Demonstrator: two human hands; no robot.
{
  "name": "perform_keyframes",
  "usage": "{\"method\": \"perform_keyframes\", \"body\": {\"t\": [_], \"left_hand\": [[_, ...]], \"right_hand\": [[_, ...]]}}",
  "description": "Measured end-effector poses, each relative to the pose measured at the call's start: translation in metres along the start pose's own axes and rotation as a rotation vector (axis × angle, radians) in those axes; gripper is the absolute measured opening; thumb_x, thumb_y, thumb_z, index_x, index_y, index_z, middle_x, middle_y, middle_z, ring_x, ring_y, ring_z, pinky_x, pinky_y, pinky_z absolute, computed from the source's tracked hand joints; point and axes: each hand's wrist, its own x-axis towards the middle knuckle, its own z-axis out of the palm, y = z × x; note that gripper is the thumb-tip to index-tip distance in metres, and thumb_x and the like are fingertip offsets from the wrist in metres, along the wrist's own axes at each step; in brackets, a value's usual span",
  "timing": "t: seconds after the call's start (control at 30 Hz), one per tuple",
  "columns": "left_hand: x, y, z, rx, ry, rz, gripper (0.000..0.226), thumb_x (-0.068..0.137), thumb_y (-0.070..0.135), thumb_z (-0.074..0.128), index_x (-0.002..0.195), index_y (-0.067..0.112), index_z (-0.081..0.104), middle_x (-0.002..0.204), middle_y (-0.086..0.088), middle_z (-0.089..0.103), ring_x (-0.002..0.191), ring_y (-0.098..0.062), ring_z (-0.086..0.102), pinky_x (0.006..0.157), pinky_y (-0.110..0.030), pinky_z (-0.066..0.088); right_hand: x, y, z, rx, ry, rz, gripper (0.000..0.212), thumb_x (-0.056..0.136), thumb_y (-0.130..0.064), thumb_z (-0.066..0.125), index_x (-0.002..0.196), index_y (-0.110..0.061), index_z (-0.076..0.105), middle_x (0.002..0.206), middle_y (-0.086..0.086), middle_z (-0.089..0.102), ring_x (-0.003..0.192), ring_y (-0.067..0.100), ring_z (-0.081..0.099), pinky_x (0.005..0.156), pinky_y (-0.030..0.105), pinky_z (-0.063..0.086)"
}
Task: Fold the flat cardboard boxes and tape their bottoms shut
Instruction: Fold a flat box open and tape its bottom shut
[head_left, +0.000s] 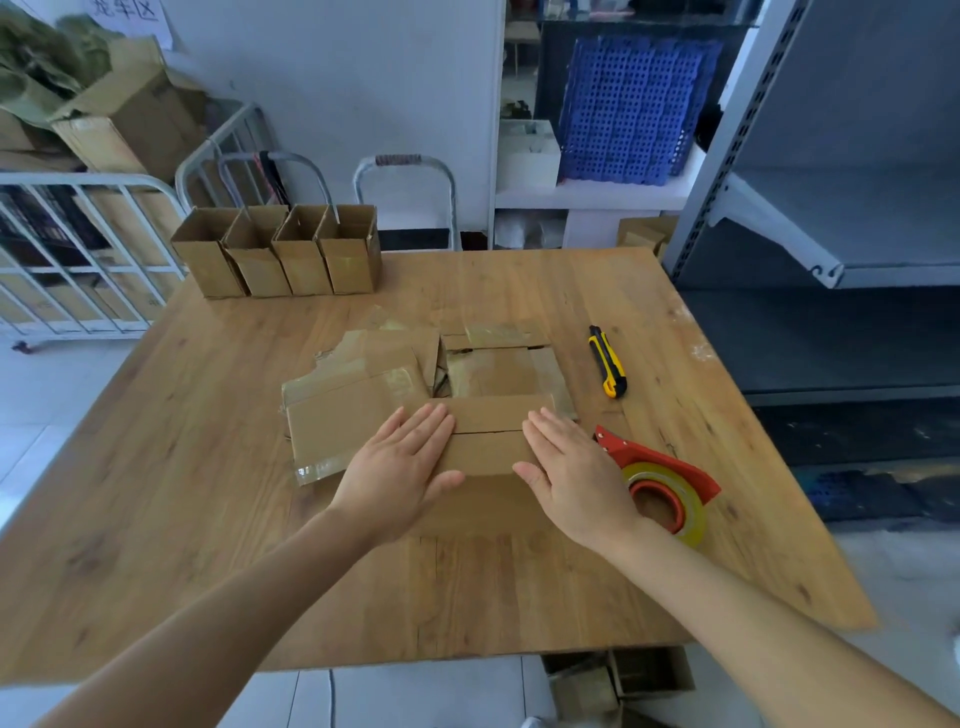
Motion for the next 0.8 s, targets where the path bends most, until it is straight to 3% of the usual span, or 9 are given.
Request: {"method": "perform_keyframes", "body": {"t": [0.1, 0.17, 0.23, 0.33, 0.4, 0.57, 0.67, 0.73, 0.8], "left_hand": [[0.000, 0.003, -0.008, 0.019, -0.027, -0.007, 0.086, 0.093, 0.064, -0.006, 0.150, 0.008, 0.028, 0.156, -0.007, 0.027, 0.145, -0.016, 0.016, 0.117, -0.031, -0.002], [0.001, 0.006, -0.012, 0.030, -0.039, -0.004, 0.102, 0.078, 0.069, -0.027, 0.153, 0.012, 0.010, 0.160, -0.002, 0.007, 0.148, -0.013, 0.001, 0.117, -0.028, -0.012], [0.001, 0.006, -0.015, 0.037, -0.067, -0.009, 0.111, 0.068, 0.069, -0.037, 0.154, 0.013, 0.004, 0.160, -0.001, 0.001, 0.148, -0.013, -0.003, 0.116, -0.027, -0.014], [0.002, 0.005, -0.013, 0.027, -0.023, -0.011, 0.106, 0.076, 0.071, -0.029, 0.153, 0.010, 0.012, 0.160, -0.005, 0.012, 0.146, -0.012, 0.002, 0.117, -0.028, -0.010], [0.001, 0.005, -0.011, 0.022, -0.036, -0.005, 0.105, 0.079, 0.075, -0.020, 0.152, 0.008, 0.014, 0.159, -0.006, 0.014, 0.145, -0.012, 0.001, 0.118, -0.030, -0.008], [-0.001, 0.008, -0.015, 0.010, -0.102, -0.021, 0.112, 0.071, 0.084, -0.019, 0.153, 0.010, -0.004, 0.158, 0.000, -0.009, 0.146, -0.012, -0.014, 0.117, -0.029, -0.013], [-0.001, 0.008, -0.018, 0.000, -0.119, -0.032, 0.106, 0.070, 0.084, -0.017, 0.150, 0.014, -0.014, 0.157, 0.003, -0.016, 0.144, -0.009, -0.020, 0.115, -0.025, -0.017], [-0.001, 0.009, -0.019, -0.027, -0.128, -0.035, 0.105, 0.069, 0.086, -0.015, 0.148, 0.016, -0.016, 0.157, 0.003, -0.016, 0.144, -0.009, -0.019, 0.115, -0.024, -0.017], [-0.002, 0.009, -0.019, -0.029, -0.129, -0.039, 0.106, 0.069, 0.087, -0.015, 0.148, 0.016, -0.015, 0.157, 0.003, -0.015, 0.145, -0.009, -0.018, 0.116, -0.024, -0.016]], "right_hand": [[0.001, 0.005, -0.016, 0.110, -0.016, 0.007, 0.057, 0.101, -0.046, 0.036, 0.142, -0.008, 0.047, 0.151, 0.004, 0.042, 0.143, 0.015, 0.032, 0.114, 0.025, 0.020], [0.001, 0.016, -0.026, 0.182, -0.033, 0.026, 0.048, 0.103, -0.037, 0.042, 0.143, -0.012, 0.046, 0.153, 0.000, 0.038, 0.144, 0.011, 0.028, 0.115, 0.025, 0.022], [0.000, 0.032, -0.035, 0.191, -0.030, 0.104, 0.044, 0.103, -0.031, 0.044, 0.142, -0.011, 0.047, 0.152, 0.001, 0.041, 0.141, 0.014, 0.035, 0.111, 0.027, 0.029], [-0.003, 0.068, -0.040, 0.118, -0.150, 0.294, 0.043, 0.102, -0.024, 0.046, 0.142, -0.009, 0.046, 0.148, 0.005, 0.045, 0.129, 0.022, 0.049, 0.105, 0.031, 0.037], [-0.007, 0.097, -0.039, 0.034, -0.304, 0.435, 0.051, 0.099, -0.025, 0.053, 0.146, -0.010, 0.040, 0.148, 0.008, 0.044, 0.131, 0.025, 0.047, 0.104, 0.033, 0.040], [-0.015, 0.150, -0.021, 0.007, -0.542, 0.572, 0.071, 0.088, -0.029, 0.070, 0.148, -0.010, 0.037, 0.146, 0.007, 0.047, 0.130, 0.025, 0.048, 0.098, 0.032, 0.045], [-0.014, 0.167, -0.004, 0.047, -0.564, 0.564, 0.062, 0.083, -0.029, 0.075, 0.136, -0.007, 0.050, 0.133, 0.008, 0.057, 0.118, 0.026, 0.056, 0.078, 0.027, 0.042], [-0.010, 0.173, 0.003, 0.046, -0.552, 0.533, 0.037, 0.081, -0.029, 0.075, 0.109, -0.009, 0.061, 0.112, 0.006, 0.063, 0.102, 0.025, 0.061, 0.068, 0.027, 0.040], [-0.007, 0.175, 0.004, 0.050, -0.538, 0.512, 0.026, 0.078, -0.029, 0.076, 0.079, -0.016, 0.054, 0.087, 0.002, 0.060, 0.082, 0.022, 0.059, 0.063, 0.031, 0.042]]}}
